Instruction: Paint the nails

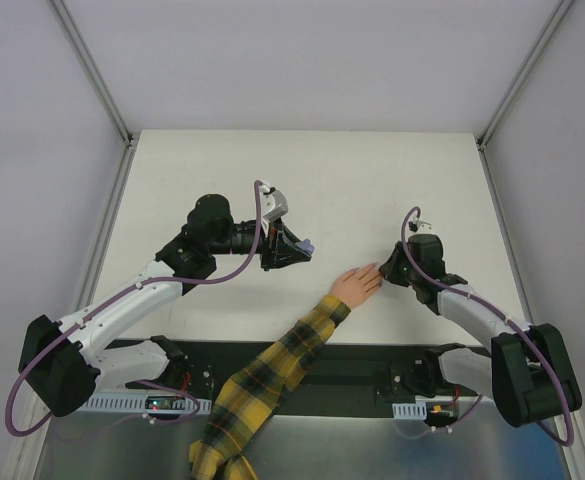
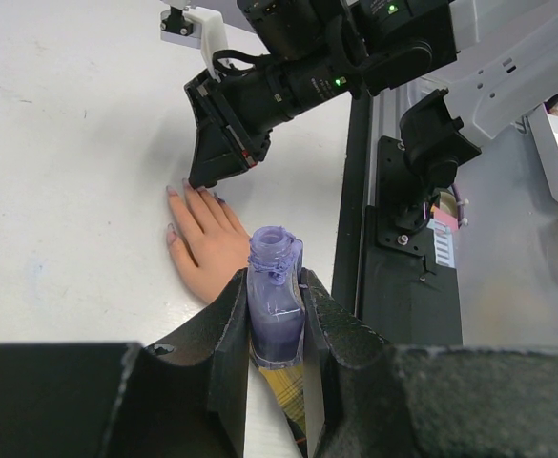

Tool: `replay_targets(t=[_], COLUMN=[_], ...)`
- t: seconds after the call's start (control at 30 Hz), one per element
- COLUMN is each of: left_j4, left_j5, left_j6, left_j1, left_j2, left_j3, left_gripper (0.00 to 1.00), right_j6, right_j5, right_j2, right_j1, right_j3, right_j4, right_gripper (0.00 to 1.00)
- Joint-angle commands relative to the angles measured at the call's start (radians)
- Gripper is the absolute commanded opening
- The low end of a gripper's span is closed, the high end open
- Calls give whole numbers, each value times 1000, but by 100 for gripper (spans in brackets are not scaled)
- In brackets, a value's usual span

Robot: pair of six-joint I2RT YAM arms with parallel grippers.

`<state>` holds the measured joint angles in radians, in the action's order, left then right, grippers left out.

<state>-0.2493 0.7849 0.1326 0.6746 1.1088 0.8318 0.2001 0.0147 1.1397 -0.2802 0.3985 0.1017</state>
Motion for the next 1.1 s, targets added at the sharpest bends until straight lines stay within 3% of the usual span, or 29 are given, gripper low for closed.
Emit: replay_targets(t=[0.0,1.07], left_j4=[-56,-56], left_j5=[39,42], left_j6=[7,7], left_j1=[3,3], left_j2=[-7,-6], left_j3=[41,41], left_gripper=[0,0], right_j6=[-10,-10], right_j5=[-9,-59], right_j2=[14,23], right_j1=[-5,-4], right_j3=[16,17], right_j4=[43,72], right_gripper=[1,1])
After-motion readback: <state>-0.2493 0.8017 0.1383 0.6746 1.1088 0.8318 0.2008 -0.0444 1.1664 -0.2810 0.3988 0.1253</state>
